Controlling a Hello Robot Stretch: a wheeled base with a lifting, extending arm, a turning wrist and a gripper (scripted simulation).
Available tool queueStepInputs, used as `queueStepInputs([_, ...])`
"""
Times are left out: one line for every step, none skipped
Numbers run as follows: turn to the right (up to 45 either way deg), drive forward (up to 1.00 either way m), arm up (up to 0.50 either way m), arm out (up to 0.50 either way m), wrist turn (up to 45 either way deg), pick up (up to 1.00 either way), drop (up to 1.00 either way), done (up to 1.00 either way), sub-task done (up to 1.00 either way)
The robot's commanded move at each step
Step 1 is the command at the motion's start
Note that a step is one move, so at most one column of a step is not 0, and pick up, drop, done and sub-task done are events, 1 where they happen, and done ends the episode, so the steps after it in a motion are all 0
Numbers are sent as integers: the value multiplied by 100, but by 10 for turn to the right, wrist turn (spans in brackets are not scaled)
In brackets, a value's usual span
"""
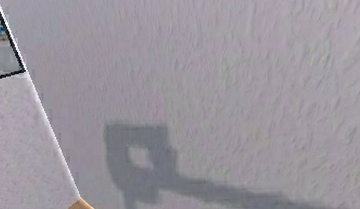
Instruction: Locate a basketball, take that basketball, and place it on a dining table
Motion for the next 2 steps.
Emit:
queueStepInputs([0, 0, 0, 0, 450, 0, 0, 0, 0])
queueStepInputs([0, 0, 0, 0, 90, 0, 0, 0, 0])
